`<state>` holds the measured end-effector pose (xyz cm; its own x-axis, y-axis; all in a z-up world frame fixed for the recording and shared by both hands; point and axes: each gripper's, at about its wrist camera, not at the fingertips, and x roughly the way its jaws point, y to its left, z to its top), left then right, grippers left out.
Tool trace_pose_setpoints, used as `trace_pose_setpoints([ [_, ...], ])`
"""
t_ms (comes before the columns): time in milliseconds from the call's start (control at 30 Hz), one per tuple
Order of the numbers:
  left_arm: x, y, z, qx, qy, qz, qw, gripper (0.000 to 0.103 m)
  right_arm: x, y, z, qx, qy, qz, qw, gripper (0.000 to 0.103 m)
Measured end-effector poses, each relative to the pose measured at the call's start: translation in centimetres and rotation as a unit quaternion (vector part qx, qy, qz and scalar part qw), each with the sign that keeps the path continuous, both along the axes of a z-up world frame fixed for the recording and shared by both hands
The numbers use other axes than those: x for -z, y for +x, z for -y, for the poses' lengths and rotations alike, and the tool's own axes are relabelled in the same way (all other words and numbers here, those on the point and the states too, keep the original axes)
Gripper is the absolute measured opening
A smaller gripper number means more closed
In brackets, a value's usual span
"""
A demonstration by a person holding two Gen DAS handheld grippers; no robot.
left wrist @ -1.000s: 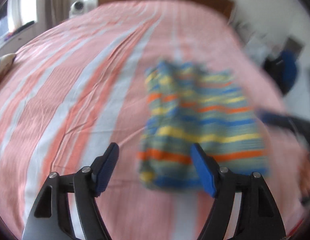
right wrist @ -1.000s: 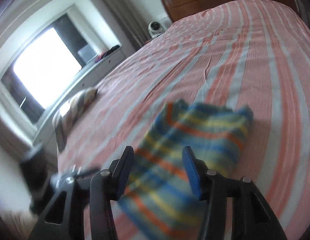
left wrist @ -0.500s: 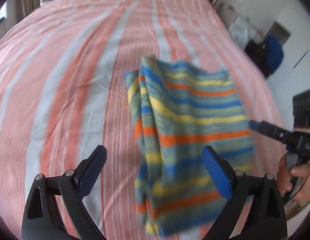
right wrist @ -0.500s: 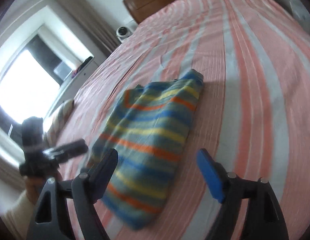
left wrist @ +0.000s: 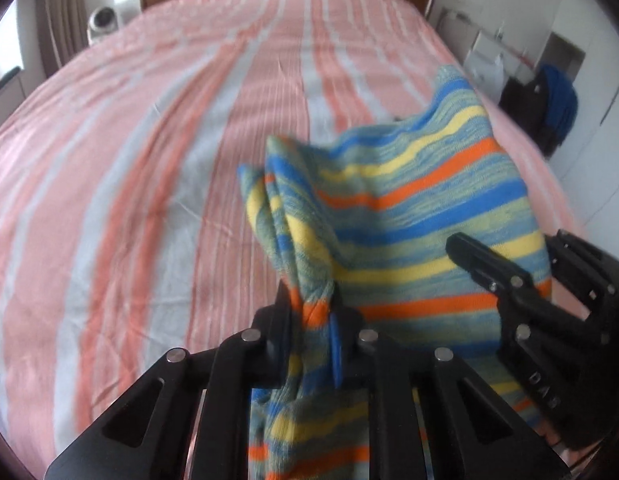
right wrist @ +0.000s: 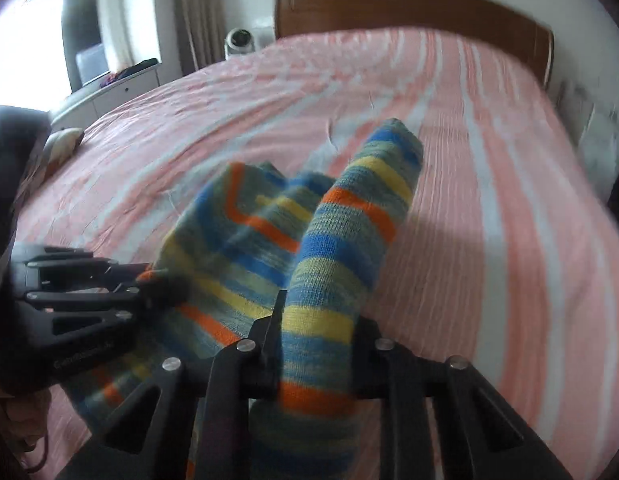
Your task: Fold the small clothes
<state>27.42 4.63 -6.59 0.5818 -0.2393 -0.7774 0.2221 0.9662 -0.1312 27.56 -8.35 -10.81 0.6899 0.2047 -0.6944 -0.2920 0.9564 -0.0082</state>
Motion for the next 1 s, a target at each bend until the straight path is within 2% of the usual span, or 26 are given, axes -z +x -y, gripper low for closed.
trace_pose_setpoints([
  [133,-3.8,-1.1,-1.4,-0.006,-0.015,0.036,0.9992,0.014,-3.3,-1.2,-0.6,-0.004,0.02,0.05,0.999,0.022],
  [200,-5.3,-0.8,-2.3,-0.012,-0.027,0.044,0.9986,0.014,-4.4,-1.0,-0.6,-0.003,0.038,0.057,0.998,0.022],
  [300,-5.1,-0.2,-2.7,-0.016,-0.021,0.038,0.9989,0.019,-5.7,-0.4,-0.3,-0.001,0.067,0.054,0.996,0.022],
  [333,-4.4,0.0,-2.7,-0.022,-0.006,0.033,0.9992,0.029,-5.6,-0.2,0.0,0.002,0.079,0.044,0.996,0.024],
  [367,-3.7,0.1,-2.5,-0.03,0.013,0.032,0.9989,0.051,-5.1,0.4,0.3,0.004,0.088,0.029,0.996,0.026],
  [400,-2.9,-0.3,-2.5,-0.046,0.045,0.036,0.9973,0.064,-4.5,0.8,0.6,0.004,0.093,0.014,0.996,0.039],
  [433,-2.4,-1.0,-2.6,-0.056,0.063,0.046,0.9954,0.081,-3.6,1.7,1.1,0.016,0.093,-0.014,0.995,0.067],
  [500,-2.2,-3.2,-2.9,-0.07,0.086,0.079,0.9907,0.088,-2.1,1.1,2.6,0.036,0.092,-0.038,0.994,0.096],
  [567,-2.5,-5.5,-3.1,-0.087,0.099,0.101,0.9861,0.098,-1.9,-0.5,3.4,0.045,0.072,-0.033,0.996,0.098],
  [633,-3.4,-8.0,-3.1,-0.113,0.111,0.132,0.9785,0.1,-1.7,-2.7,4.0,0.047,0.045,-0.029,0.997,0.103],
  [733,-4.9,-11.6,-2.9,-0.132,0.121,0.18,0.9673,0.103,-2.8,-6.5,4.4,0.042,0.032,-0.008,0.999,0.103],
  [867,-6.8,-14.9,-2.4,-0.134,0.112,0.197,0.9647,0.103,-5.6,-11.5,4.2,0.047,0.018,0.032,0.998,0.103],
  [1000,-8.6,-17.5,-1.8,-0.137,0.111,0.21,0.9616,0.103,-8.0,-14.3,4.0,0.054,0.012,0.058,0.997,0.103],
])
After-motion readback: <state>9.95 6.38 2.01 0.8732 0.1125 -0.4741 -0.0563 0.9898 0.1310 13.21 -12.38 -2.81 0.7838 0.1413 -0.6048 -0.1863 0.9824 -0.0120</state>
